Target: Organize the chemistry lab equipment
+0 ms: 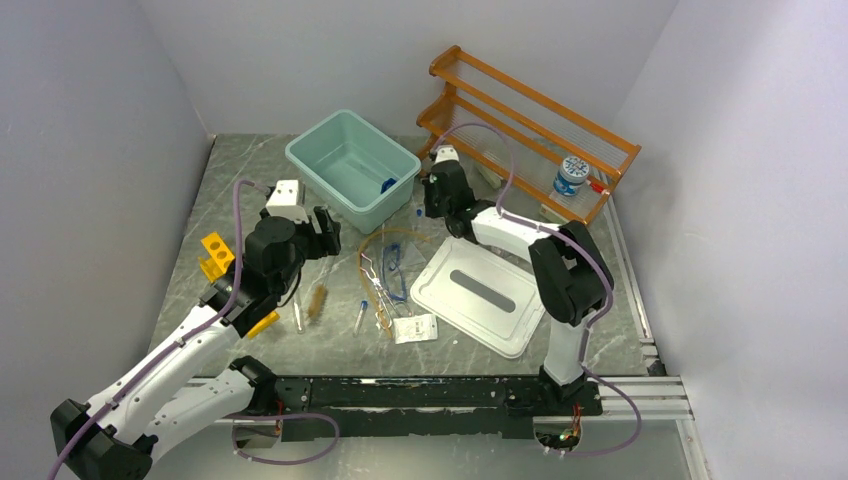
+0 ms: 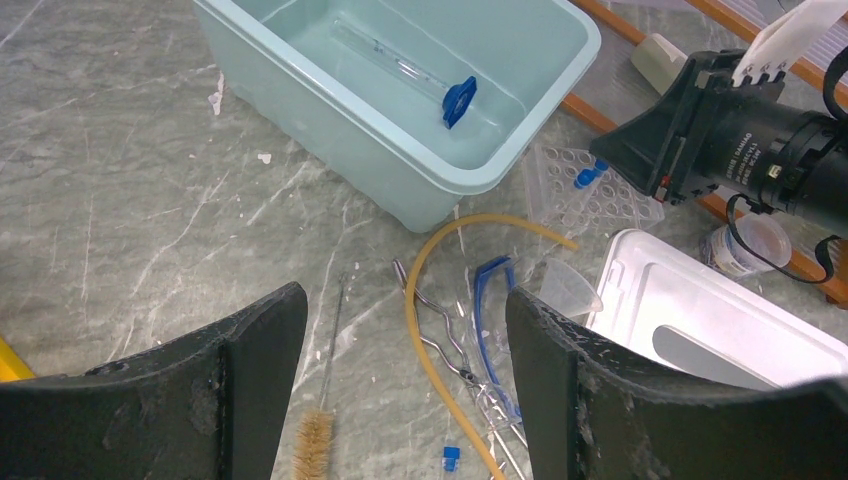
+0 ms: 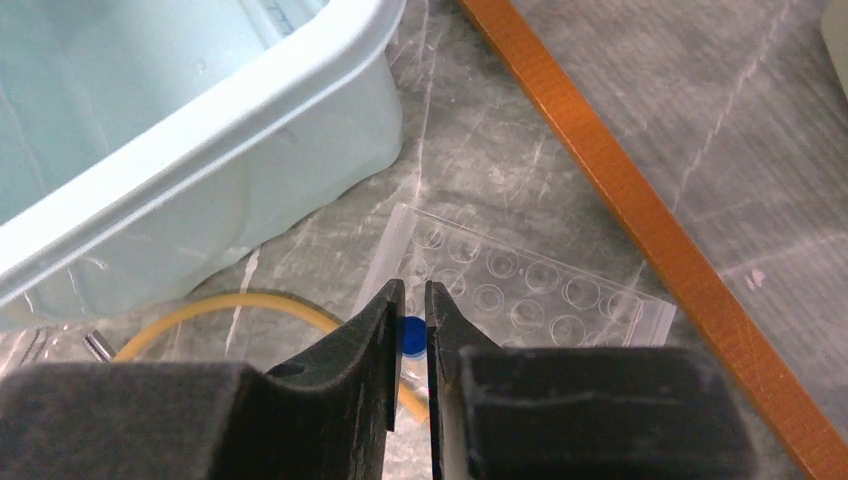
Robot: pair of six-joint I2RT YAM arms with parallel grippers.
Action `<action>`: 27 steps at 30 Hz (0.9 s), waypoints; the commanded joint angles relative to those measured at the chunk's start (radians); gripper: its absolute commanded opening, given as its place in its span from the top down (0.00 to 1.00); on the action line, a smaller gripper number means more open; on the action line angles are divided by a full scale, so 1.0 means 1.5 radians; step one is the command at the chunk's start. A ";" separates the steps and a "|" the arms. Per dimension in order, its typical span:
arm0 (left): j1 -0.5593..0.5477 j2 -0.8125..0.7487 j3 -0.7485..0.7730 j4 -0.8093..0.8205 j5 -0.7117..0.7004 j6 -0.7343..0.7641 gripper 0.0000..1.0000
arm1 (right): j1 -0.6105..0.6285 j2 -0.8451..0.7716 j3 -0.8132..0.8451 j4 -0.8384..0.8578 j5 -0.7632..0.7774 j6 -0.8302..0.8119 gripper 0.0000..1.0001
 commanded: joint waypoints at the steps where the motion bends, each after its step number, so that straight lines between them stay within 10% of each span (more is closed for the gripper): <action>1: 0.006 -0.001 0.003 0.021 0.006 0.005 0.23 | -0.002 -0.031 -0.033 0.013 -0.022 -0.012 0.82; 27: 0.006 0.001 0.003 0.020 0.007 0.004 0.23 | -0.001 -0.101 -0.133 0.082 -0.093 -0.037 0.76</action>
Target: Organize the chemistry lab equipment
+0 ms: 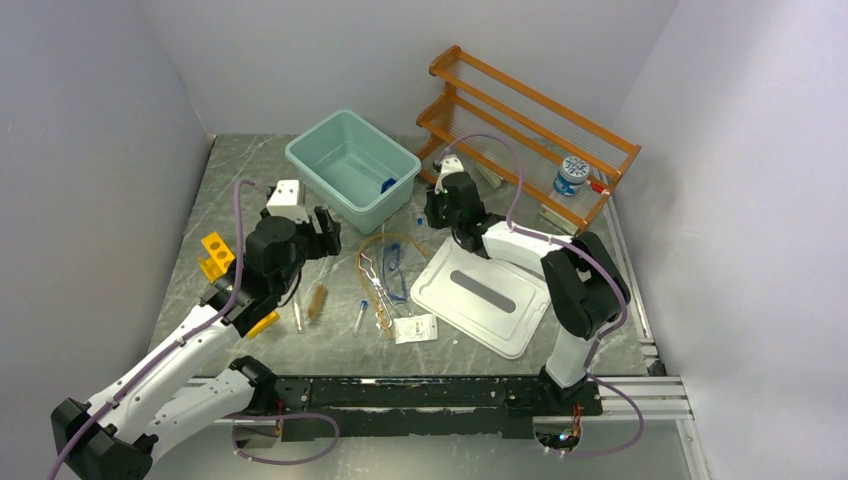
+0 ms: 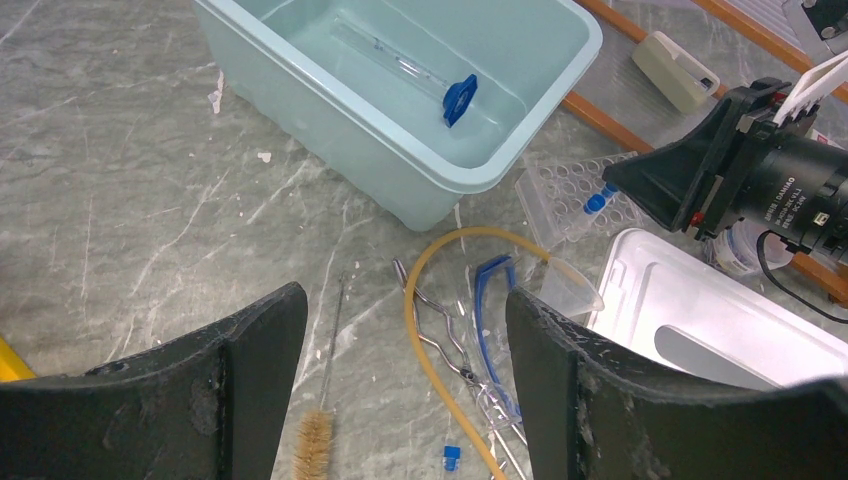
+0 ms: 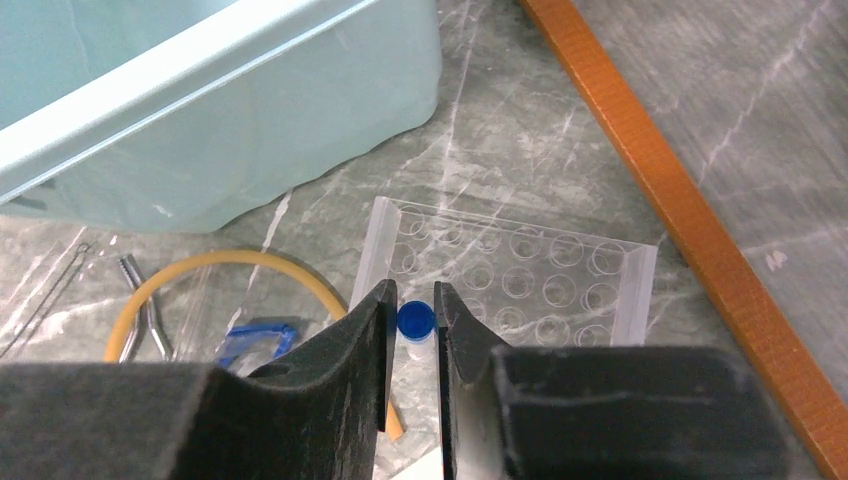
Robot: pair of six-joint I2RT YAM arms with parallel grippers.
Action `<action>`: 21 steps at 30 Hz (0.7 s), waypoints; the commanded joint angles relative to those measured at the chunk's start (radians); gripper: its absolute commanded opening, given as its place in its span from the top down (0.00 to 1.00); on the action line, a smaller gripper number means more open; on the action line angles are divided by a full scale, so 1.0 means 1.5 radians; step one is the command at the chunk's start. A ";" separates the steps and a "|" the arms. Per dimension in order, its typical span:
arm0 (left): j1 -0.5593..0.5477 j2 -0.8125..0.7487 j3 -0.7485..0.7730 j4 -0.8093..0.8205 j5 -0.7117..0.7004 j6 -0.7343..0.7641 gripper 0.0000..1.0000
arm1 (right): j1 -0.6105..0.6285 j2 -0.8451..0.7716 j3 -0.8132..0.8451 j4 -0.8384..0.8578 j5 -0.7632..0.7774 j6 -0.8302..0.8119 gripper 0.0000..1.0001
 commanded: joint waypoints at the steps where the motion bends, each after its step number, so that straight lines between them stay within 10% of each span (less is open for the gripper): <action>1: 0.005 -0.002 0.003 0.020 0.007 0.004 0.23 | -0.002 -0.023 -0.012 -0.003 -0.040 -0.008 0.76; 21: 0.006 -0.003 0.003 0.020 0.009 0.003 0.23 | -0.002 -0.058 -0.046 -0.008 -0.022 -0.009 0.79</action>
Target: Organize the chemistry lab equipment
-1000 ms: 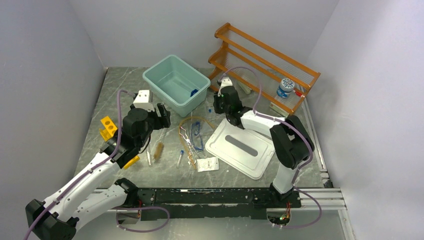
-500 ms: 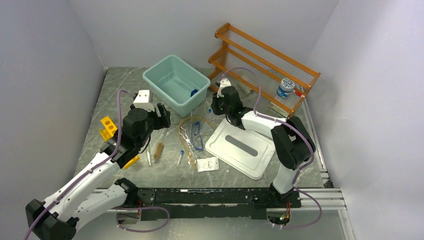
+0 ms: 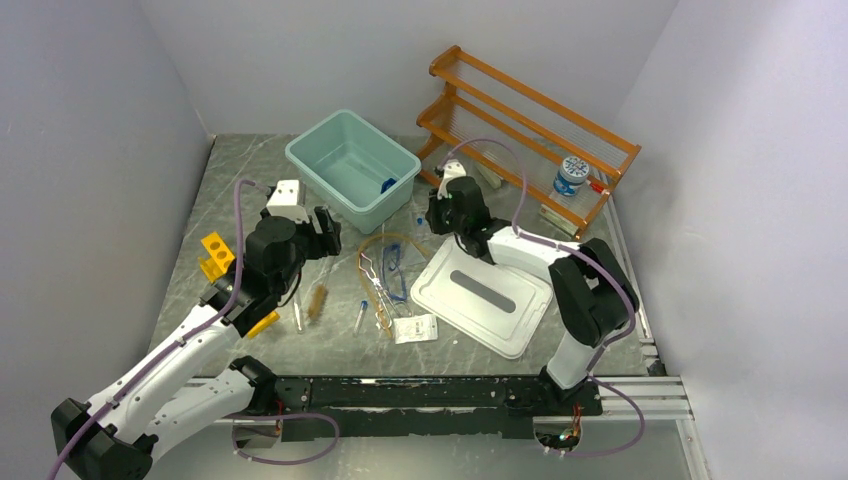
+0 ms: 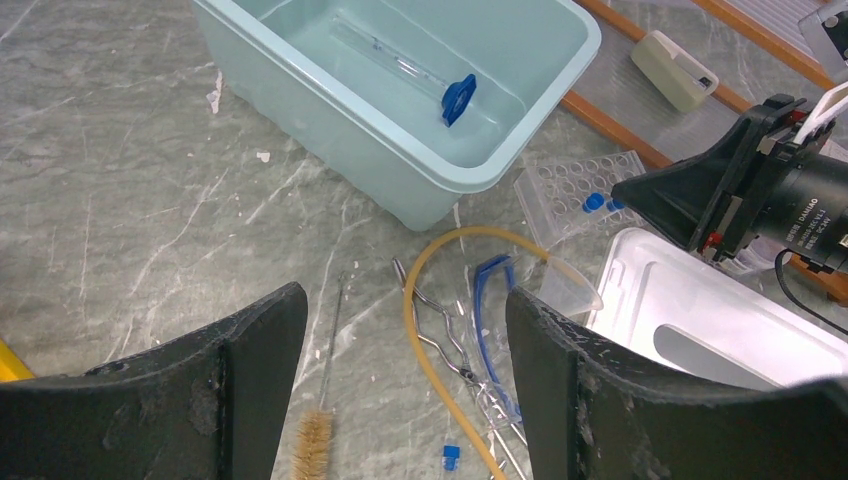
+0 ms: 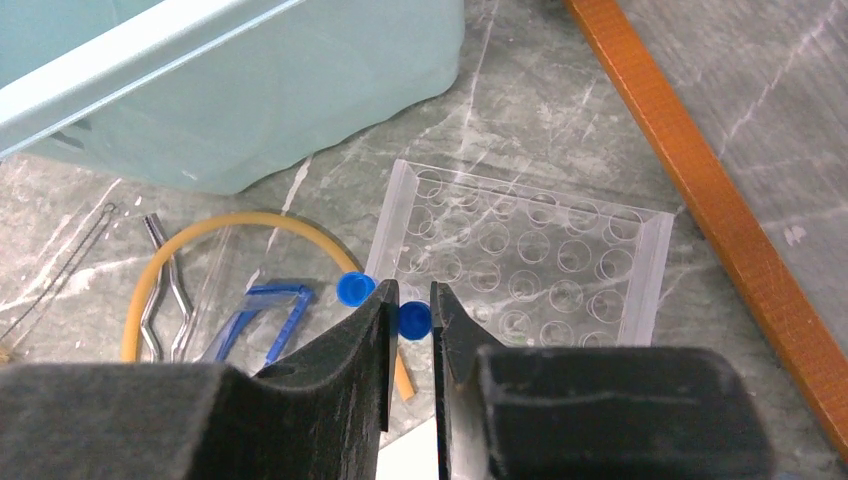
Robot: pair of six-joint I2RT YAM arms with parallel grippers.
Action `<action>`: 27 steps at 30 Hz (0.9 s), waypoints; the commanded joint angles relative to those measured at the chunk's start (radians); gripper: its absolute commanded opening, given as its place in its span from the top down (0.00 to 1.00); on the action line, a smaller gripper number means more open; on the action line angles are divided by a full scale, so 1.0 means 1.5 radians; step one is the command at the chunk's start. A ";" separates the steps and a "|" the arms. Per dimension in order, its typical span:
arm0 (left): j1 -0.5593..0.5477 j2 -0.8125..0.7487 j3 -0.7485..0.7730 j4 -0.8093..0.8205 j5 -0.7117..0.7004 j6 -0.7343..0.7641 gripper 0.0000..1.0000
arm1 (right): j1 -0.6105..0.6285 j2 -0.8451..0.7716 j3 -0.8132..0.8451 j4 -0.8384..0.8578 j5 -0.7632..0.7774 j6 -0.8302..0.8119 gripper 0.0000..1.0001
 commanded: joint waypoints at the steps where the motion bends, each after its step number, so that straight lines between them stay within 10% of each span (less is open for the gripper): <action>1: 0.006 -0.003 0.003 0.020 0.008 0.003 0.23 | -0.001 -0.021 -0.010 -0.003 0.014 -0.008 0.80; 27: 0.006 -0.004 0.002 0.019 0.008 0.003 0.23 | -0.002 0.021 0.064 -0.053 0.020 0.010 0.78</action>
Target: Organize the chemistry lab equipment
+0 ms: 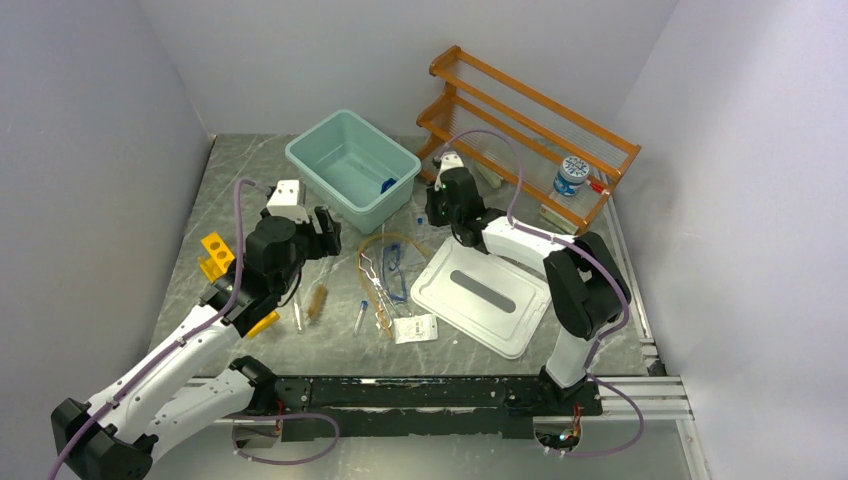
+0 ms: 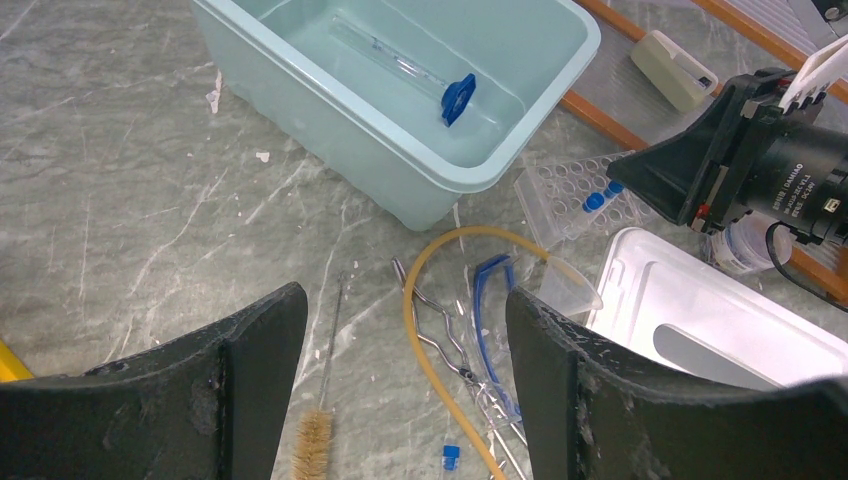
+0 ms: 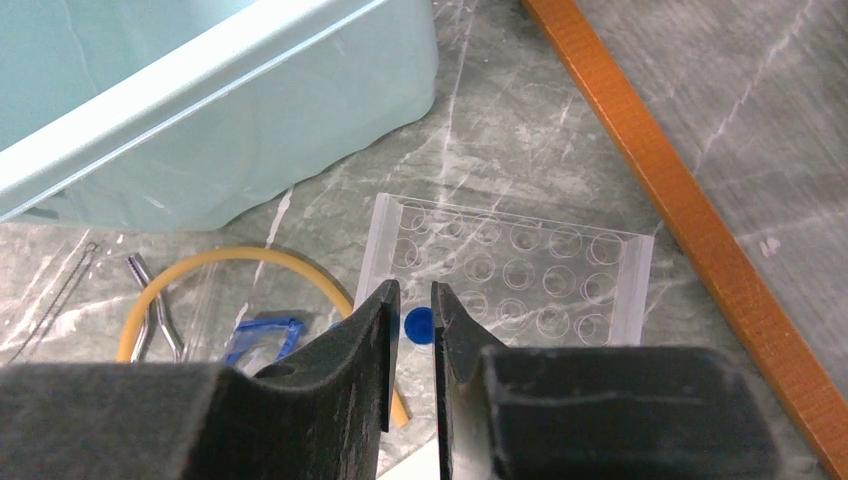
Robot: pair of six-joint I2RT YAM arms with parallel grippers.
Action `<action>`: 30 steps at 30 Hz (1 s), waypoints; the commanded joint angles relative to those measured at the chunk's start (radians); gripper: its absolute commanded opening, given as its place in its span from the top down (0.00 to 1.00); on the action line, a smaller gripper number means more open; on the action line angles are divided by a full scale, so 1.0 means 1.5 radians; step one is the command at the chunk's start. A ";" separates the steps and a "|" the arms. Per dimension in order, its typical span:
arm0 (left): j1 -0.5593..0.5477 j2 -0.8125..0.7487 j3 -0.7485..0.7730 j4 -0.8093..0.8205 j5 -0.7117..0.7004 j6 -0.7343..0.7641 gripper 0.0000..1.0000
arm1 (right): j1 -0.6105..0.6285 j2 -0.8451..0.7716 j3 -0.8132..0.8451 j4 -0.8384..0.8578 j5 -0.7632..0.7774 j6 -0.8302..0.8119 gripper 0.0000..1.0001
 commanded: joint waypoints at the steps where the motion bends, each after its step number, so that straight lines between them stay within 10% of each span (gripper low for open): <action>1: 0.005 -0.004 0.002 0.019 0.007 0.002 0.23 | -0.001 -0.015 -0.007 0.005 -0.022 -0.002 0.78; 30: 0.005 -0.005 0.002 0.018 0.007 0.002 0.23 | -0.023 0.076 0.096 -0.132 0.018 0.120 0.62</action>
